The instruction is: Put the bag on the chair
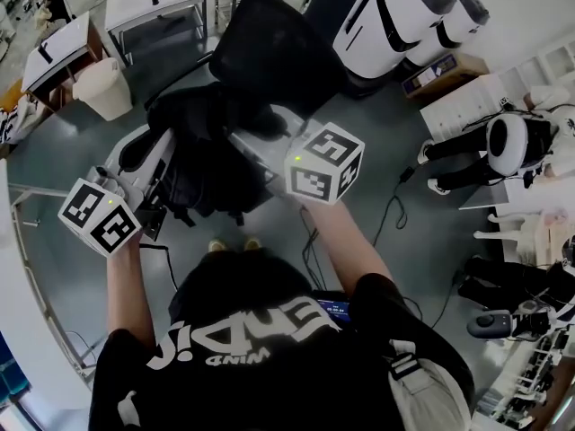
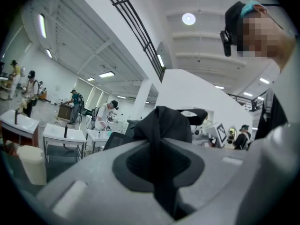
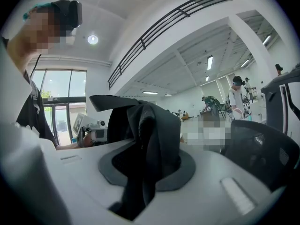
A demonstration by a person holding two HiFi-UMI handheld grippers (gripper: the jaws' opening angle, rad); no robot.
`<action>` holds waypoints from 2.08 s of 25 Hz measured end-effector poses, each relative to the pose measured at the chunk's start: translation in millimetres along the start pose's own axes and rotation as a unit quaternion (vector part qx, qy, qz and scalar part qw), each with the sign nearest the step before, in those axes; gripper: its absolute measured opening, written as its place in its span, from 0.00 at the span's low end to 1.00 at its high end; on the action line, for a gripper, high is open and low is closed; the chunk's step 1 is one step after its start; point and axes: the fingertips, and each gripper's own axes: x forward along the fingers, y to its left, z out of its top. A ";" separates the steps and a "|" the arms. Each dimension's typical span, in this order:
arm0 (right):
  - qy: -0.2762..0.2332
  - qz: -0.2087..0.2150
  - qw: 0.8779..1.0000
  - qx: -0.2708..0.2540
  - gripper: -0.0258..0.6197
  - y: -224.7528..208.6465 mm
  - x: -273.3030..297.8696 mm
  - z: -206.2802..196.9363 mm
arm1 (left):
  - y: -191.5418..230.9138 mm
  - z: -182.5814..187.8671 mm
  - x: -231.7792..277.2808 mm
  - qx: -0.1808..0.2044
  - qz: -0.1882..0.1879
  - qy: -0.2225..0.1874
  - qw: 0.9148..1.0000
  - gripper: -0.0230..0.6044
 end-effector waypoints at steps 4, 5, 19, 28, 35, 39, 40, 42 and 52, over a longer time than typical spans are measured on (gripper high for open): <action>0.008 -0.009 1.000 -0.006 0.16 -26.1 16.5 -4.2 | 24.5 -6.7 14.6 -0.005 0.010 0.004 1.000 0.11; 0.010 -0.012 1.000 -0.007 0.16 -33.8 20.7 -6.0 | 31.2 -9.3 19.2 -0.005 0.012 0.007 1.000 0.11; 0.030 -0.031 0.999 0.002 0.17 -147.5 68.5 -43.4 | 121.9 -54.5 96.8 -0.014 0.026 0.062 0.998 0.11; 0.065 -0.042 0.997 0.015 0.17 -204.4 87.2 -94.6 | 170.6 -109.8 133.3 -0.040 0.048 0.100 0.993 0.11; 0.096 -0.058 0.993 0.032 0.17 -241.4 99.5 -147.5 | 203.2 -166.6 152.8 -0.067 0.063 0.137 0.986 0.11; 0.111 -0.068 0.990 0.047 0.17 -256.2 102.8 -177.7 | 215.4 -196.5 159.5 -0.082 0.069 0.153 0.982 0.11; 0.115 -0.070 0.990 0.051 0.17 -259.5 102.7 -184.5 | 217.4 -203.2 161.3 -0.085 0.070 0.157 0.981 0.11; 0.122 -0.076 0.988 0.056 0.17 -265.9 102.5 -198.9 | 221.3 -217.8 164.0 -0.089 0.072 0.165 0.980 0.11; 0.135 -0.069 0.986 0.069 0.17 -264.8 107.7 -237.8 | 234.8 -258.8 156.8 -0.104 0.084 0.170 0.976 0.11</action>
